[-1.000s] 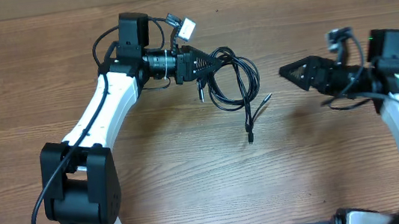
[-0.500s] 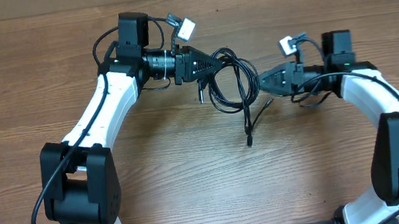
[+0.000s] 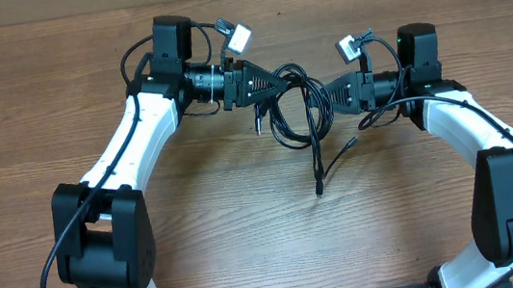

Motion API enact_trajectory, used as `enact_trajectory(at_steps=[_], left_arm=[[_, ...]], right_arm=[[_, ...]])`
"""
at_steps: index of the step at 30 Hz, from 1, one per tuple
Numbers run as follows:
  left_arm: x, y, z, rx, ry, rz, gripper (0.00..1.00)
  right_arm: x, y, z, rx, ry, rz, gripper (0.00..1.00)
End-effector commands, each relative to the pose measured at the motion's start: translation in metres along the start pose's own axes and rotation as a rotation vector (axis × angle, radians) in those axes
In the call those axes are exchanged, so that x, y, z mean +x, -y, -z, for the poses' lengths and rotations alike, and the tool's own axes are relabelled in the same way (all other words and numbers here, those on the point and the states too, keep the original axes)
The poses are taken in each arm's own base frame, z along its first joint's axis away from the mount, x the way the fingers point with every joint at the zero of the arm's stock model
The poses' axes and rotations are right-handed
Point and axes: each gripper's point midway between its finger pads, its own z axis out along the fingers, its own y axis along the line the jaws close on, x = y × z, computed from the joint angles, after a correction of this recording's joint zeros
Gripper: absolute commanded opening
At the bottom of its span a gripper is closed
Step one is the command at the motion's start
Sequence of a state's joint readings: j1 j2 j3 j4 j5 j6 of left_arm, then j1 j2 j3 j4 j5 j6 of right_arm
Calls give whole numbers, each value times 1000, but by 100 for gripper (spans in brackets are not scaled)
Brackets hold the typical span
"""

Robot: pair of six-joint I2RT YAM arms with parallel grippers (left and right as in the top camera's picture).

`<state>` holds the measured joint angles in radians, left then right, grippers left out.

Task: Untangle cables

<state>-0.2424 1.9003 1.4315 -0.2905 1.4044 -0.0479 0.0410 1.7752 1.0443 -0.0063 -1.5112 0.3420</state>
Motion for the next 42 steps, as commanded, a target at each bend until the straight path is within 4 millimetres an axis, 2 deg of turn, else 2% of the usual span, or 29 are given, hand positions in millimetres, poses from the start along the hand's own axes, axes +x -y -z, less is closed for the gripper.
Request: enact_trajectory(at_steps=[1, 10, 13, 15, 25, 26, 28, 31, 38, 42], left_arm=[[0, 6, -3, 33, -5, -36, 4], [2, 7, -10, 31, -16, -92, 4], [2, -1, -12, -16, -19, -92, 4], [2, -3, -13, -29, -19, -92, 4], [4, -8, -13, -55, -24, -105, 4], [5, -11, -13, -72, -26, -98, 4], [7, -17, -13, -107, -33, -79, 4], [8, -17, -14, -106, -35, -71, 4], [8, -16, -14, -101, -35, -62, 4], [9, -2, -15, -24, -34, -49, 4]], right_arm=[[1, -4, -2, -19, -12, -64, 82], [10, -14, -16, -73, -68, -64, 81], [11, -16, -21, -75, -78, -44, 74], [10, -17, -21, -77, -79, -24, 71], [8, -19, -21, -79, -83, -53, 69], [6, -19, -21, -79, -83, -55, 67], [3, -21, -21, -78, -83, -49, 52], [0, -20, -22, -64, -73, -41, 38], [-15, 5, -23, 73, 23, -48, 4], [-25, 20, -20, 162, 86, -45, 4]])
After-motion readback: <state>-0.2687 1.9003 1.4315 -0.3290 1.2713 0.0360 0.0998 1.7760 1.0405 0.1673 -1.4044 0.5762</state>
